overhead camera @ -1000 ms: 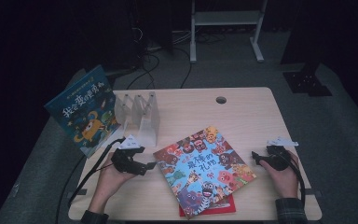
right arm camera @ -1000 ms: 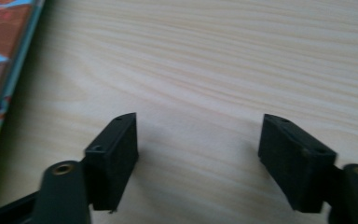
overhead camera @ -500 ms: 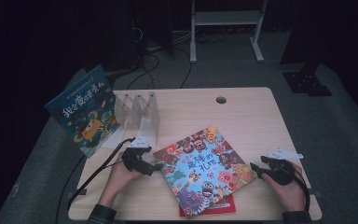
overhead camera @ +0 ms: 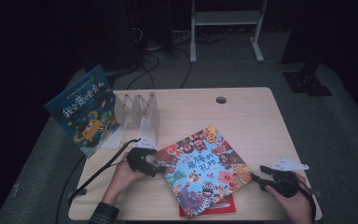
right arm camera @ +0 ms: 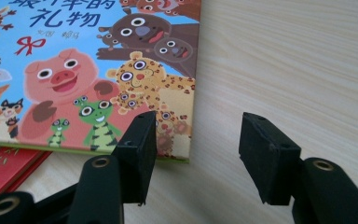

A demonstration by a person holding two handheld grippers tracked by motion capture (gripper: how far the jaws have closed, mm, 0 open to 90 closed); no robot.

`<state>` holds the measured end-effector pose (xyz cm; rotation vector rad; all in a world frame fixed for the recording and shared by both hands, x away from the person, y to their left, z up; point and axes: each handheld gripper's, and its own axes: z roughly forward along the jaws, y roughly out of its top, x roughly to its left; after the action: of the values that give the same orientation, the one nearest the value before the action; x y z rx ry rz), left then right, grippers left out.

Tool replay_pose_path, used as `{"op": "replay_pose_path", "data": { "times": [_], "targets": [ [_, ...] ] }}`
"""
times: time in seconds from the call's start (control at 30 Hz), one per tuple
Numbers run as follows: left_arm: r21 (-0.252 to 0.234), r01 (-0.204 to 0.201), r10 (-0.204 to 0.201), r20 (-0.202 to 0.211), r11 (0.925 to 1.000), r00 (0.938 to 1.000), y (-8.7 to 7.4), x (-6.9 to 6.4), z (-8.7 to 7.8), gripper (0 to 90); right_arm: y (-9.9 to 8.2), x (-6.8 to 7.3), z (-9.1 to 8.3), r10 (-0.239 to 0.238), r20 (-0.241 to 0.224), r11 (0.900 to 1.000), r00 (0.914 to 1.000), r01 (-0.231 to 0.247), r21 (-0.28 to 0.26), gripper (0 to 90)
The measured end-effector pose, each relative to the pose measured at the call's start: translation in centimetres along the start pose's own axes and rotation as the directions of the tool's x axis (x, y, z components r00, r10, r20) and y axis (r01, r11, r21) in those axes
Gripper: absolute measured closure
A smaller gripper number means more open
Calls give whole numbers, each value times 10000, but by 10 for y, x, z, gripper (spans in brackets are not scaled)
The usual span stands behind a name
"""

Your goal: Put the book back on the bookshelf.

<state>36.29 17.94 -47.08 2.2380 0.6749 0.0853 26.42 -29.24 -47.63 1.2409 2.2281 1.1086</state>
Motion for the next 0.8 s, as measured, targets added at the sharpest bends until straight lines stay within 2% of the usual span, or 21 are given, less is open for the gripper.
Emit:
{"op": "replay_pose_path", "data": {
  "times": [0.1, 0.2, 0.37, 0.57, 0.8],
  "targets": [
    [106, -1, 0, 54, 9999, 10000, -1, -6, -3, 71, 3, 0, 4, -77, -53, 10000, 10000, 77, -8, 464],
    [157, -23, 21, 101, 9999, 9999, -3, -11, -4, 71, 4, 0, 3, -222, 181, 9997, 9996, 221, 50, 470],
    [355, -196, 192, 113, 9992, 9998, -6, -20, -5, 74, -1, -5, -2, -210, 549, 9992, 9983, 190, 363, 481],
    [450, -180, 158, 478, 9988, 9987, -9, -30, -3, 73, 1, -10, 4, -166, 372, 9993, 9992, 154, 336, 492],
    [451, -123, 94, 623, 9989, 9980, -13, -38, -5, 72, 10, -18, 17, -96, 87, 9995, 9999, 93, 311, 502]
  ]
}}
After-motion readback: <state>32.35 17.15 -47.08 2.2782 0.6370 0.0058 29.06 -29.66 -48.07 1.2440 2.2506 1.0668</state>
